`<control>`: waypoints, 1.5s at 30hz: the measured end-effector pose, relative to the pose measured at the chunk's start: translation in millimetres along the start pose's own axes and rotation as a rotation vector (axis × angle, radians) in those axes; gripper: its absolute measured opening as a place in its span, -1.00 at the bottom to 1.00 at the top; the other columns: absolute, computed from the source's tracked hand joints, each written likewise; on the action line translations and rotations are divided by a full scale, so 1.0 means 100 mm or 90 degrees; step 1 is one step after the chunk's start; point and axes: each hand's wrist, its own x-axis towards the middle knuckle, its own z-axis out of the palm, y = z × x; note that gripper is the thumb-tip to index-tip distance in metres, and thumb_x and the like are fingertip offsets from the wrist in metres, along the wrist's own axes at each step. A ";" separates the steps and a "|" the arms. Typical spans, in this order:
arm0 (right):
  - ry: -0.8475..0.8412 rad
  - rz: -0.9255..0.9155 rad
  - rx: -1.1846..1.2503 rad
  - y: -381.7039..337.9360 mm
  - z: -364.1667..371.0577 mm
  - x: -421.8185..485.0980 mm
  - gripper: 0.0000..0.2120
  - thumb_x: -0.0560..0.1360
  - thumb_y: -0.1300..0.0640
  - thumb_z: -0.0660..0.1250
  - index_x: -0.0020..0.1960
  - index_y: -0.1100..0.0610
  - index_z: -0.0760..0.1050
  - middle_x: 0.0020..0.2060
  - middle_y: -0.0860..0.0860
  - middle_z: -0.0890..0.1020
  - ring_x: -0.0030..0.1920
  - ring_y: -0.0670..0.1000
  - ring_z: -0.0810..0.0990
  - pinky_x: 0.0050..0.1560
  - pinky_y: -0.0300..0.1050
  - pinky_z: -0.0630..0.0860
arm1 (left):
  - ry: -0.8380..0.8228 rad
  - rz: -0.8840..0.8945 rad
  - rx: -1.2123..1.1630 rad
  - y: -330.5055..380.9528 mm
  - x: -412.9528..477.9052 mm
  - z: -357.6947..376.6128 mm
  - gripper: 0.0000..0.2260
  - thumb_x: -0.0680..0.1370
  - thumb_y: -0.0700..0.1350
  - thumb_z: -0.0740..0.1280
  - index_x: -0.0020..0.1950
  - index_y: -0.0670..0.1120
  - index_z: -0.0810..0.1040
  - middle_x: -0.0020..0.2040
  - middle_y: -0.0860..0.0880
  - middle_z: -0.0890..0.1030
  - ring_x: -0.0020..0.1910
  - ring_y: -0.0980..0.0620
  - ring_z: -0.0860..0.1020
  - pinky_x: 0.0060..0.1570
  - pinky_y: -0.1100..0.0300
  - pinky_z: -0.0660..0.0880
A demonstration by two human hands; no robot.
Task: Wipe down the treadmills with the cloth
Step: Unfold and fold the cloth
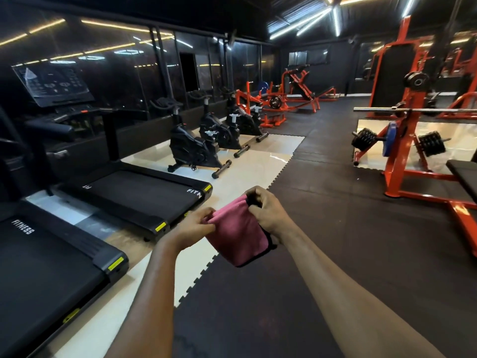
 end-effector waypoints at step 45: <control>-0.676 -0.105 0.107 -0.66 7.65 2.40 -0.81 0.46 -0.12 0.37 -0.10 0.00 0.59 -0.27 -0.10 0.62 -0.21 -0.09 0.53 -0.14 -0.08 0.44 | 0.781 -0.284 -0.006 -4.67 -1.43 -4.54 -0.79 0.45 -0.23 0.55 -0.23 -0.02 0.56 -0.28 -0.05 0.62 -0.34 0.05 0.55 -0.34 -0.13 0.64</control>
